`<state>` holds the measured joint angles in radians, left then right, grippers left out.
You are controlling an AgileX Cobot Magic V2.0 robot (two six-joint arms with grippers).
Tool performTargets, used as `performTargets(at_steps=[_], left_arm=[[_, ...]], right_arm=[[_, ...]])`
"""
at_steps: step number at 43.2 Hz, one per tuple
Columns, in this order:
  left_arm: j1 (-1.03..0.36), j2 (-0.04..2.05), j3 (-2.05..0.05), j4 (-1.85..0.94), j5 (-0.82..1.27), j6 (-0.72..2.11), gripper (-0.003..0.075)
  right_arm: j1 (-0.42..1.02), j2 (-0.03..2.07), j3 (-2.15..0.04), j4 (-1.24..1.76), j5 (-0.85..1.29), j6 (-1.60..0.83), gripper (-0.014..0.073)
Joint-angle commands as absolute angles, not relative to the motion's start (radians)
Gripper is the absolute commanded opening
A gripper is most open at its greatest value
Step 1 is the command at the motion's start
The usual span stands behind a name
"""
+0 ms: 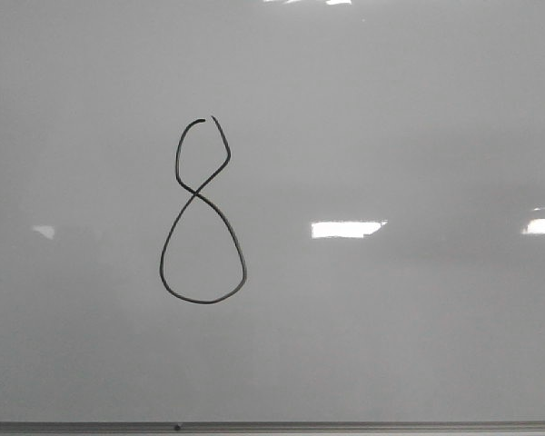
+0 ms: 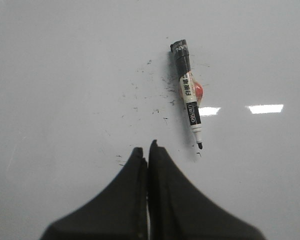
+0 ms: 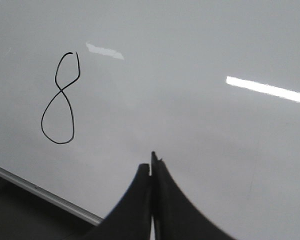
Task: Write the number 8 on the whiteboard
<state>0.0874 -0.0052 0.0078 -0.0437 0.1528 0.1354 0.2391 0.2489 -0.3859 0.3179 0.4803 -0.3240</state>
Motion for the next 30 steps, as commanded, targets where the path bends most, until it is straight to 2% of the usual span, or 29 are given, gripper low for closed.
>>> performTargets(at_steps=[1,15,25,30], left_arm=[[0.089,-0.024,0.009,-0.046,0.068,0.134,-0.0019],[0.089,-0.024,0.009,-0.046,0.068,0.134,-0.0019],[0.089,-0.024,0.009,-0.046,0.068,0.134,-0.0019],[0.089,-0.024,0.009,-0.046,0.068,0.134,-0.0019]], right_arm=[[0.233,0.257,-0.411,0.329,0.400,-0.325,-0.0068],[0.232,0.256,-0.396,0.288,0.365,-0.326,-0.0068],[0.131,0.190,-0.225,0.142,0.111,-0.219,-0.0068],[0.058,0.105,-0.129,0.105,0.087,-0.090,-0.0068]])
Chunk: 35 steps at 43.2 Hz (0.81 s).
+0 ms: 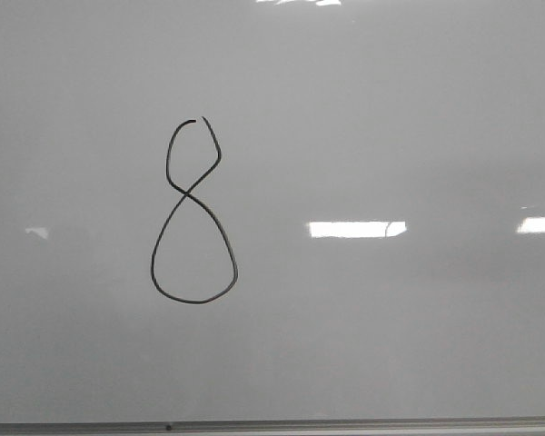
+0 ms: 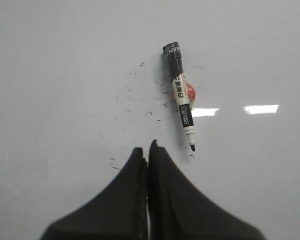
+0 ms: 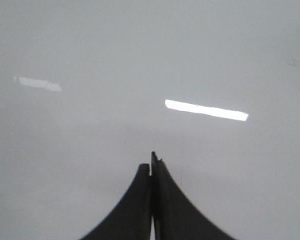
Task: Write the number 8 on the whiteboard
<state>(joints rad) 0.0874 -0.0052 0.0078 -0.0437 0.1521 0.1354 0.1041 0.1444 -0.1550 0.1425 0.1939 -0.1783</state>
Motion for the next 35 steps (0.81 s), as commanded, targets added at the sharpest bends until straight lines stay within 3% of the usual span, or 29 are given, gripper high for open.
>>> performTargets(at_steps=[1,10,35], left_arm=[[0.089,-0.024,0.009,-0.046,0.068,0.134,-0.0019],[0.089,-0.024,0.009,-0.046,0.068,0.134,-0.0019],[0.089,-0.024,0.009,-0.046,0.068,0.134,-0.0019]], right_arm=[[0.044,0.089,-0.113,0.101,0.092,-0.079,-0.0068],[-0.047,-0.031,0.011,0.098,0.113,-0.055,-0.0068],[-0.049,-0.029,0.024,0.097,0.143,-0.056,-0.0068]])
